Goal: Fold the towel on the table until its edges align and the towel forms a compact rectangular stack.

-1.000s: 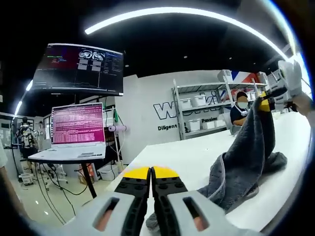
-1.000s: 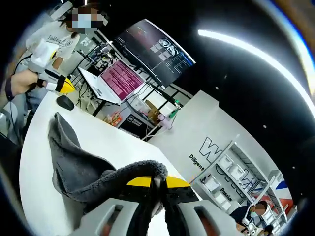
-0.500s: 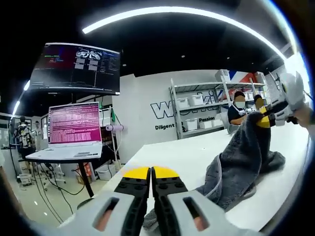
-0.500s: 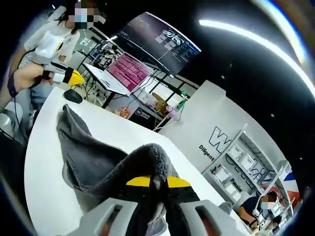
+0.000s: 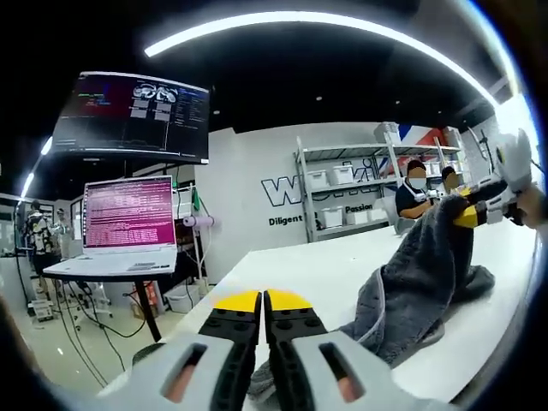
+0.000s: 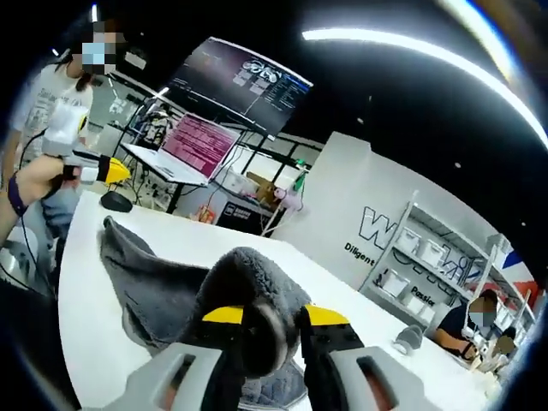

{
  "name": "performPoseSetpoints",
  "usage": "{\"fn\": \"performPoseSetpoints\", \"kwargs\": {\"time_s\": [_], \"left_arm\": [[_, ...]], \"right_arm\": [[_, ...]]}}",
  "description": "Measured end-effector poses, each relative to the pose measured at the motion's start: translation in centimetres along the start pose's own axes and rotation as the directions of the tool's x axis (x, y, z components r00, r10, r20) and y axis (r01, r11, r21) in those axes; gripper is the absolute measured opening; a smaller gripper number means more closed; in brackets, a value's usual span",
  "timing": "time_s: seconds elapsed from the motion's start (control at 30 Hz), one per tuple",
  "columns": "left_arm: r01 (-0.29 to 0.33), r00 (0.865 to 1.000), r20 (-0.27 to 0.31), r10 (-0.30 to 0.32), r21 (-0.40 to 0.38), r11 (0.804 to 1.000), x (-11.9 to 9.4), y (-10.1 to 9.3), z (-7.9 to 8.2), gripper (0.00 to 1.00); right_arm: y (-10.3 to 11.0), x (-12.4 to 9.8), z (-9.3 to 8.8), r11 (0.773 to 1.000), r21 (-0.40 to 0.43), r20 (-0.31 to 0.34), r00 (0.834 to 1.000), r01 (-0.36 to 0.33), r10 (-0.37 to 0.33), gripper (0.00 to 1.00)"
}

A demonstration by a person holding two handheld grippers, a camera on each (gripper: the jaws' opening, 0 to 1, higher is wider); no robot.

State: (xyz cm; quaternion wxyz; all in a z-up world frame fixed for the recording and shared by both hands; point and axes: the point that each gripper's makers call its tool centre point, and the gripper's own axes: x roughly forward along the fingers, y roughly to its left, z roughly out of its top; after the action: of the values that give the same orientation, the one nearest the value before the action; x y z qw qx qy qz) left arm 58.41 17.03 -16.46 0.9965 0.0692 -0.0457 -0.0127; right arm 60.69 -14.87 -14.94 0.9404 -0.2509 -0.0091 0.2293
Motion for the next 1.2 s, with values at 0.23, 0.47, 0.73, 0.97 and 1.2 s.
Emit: {"fn": "performPoseSetpoints", "kwargs": {"time_s": [0.23,0.47,0.73,0.97,1.2], "left_arm": [[0.007,1.0,0.002,-0.007,-0.01,1.0,0.0,-0.2,0.0,0.04],[0.056,0.998,-0.002,-0.056,-0.03,0.998,0.1,-1.6,-0.2,0.06],[0.213,0.977,0.009,-0.215,-0.17,0.962,0.1,-4.7,-0.2,0.12],[0.288,0.955,-0.003,-0.295,-0.211,0.934,0.0,-6.2,-0.2,0.18],[0.302,0.949,-0.016,-0.315,-0.24,0.923,-0.3,-6.3,-0.4,0.22]], "right_arm": [[-0.3,-1.4,0.4,0.995,0.095,0.032,0.999,0.031,-0.034,0.31],[-0.7,-3.3,1.1,0.963,0.262,0.093,0.991,0.07,-0.097,0.34],[-0.7,-6.0,-0.2,0.89,0.438,0.089,0.98,0.122,-0.178,0.41],[-0.9,-6.6,-0.7,0.869,0.475,0.048,0.982,0.139,-0.183,0.54],[0.5,-5.9,-0.8,0.881,0.457,-0.001,0.991,0.119,-0.133,0.65]]}}
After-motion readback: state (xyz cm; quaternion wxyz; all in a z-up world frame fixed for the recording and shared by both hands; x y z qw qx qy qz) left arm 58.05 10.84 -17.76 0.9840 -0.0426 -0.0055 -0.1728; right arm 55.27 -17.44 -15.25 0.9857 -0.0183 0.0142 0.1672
